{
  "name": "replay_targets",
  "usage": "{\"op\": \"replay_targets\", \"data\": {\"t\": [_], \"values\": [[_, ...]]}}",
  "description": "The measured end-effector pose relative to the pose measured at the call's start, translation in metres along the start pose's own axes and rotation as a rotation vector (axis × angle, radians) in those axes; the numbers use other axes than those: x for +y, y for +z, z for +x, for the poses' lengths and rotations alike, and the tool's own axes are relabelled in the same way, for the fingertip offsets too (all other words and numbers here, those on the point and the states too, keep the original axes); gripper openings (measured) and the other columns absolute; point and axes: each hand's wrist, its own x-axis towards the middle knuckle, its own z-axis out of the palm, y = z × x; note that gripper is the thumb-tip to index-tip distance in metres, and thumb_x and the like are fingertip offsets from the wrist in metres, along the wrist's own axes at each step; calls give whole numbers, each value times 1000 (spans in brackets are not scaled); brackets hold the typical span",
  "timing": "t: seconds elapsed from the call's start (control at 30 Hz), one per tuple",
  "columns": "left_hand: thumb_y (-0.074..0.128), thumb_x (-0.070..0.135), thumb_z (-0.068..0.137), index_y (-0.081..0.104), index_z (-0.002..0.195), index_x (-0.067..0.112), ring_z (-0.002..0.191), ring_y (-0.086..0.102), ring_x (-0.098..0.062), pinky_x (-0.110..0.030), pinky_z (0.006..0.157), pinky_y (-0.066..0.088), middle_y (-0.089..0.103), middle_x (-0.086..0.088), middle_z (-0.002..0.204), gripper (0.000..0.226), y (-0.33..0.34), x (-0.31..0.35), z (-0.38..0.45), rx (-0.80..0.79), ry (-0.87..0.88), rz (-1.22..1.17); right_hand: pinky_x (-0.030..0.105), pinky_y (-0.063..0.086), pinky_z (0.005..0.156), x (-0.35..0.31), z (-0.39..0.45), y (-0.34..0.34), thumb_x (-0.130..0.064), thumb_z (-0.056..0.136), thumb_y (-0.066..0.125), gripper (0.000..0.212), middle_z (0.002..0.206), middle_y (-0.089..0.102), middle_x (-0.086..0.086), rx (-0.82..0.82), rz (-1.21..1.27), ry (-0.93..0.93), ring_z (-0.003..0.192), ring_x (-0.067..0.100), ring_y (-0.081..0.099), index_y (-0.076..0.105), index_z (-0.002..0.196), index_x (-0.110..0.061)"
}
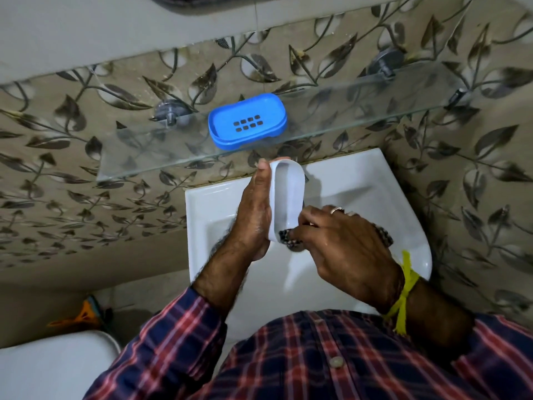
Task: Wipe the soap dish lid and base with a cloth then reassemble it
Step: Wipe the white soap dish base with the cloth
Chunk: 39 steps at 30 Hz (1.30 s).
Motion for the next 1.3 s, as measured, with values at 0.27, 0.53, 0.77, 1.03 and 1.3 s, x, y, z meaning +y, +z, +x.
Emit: {"op": "replay_targets", "data": {"t": [0.27,0.53,0.77,1.03,1.3], "values": [[39,74,93,58,139,21,116,64,-34,-50,101,50,67,-13,132,73,-4,7,0,4,-273,-50,42,50,52,5,-1,19,-14,89,67,9,93,66,0,159,-93,-138,76,27,59,71,96,-18],[17,81,92,53,141,29,105,71,-26,-47,83,60,70,-7,127,80,-14,-11,-2,-182,-249,16,35,53,69,19,-6,21,-21,87,72,14,100,65,-6,234,286,75,90,21,64,70,100,-18],[26,55,105,14,159,25,155,18,-21,-44,125,20,17,7,168,63,-21,-58,-8,-251,868,744,42,59,89,25,4,1,-1,87,71,16,102,75,20,125,1363,522,93,29,71,73,103,-1],[29,50,107,35,148,11,117,61,-36,-48,98,51,58,-18,133,57,-3,-49,-4,-330,587,159,34,59,90,11,15,-10,0,89,67,21,106,76,17,115,1376,377,98,26,72,72,110,-1],[21,58,105,50,137,10,99,69,-15,-27,84,55,72,3,107,65,1,-33,-5,-207,428,108,36,56,96,3,21,-7,-3,90,69,17,103,74,4,89,1170,445,101,17,70,74,106,-5]]}}
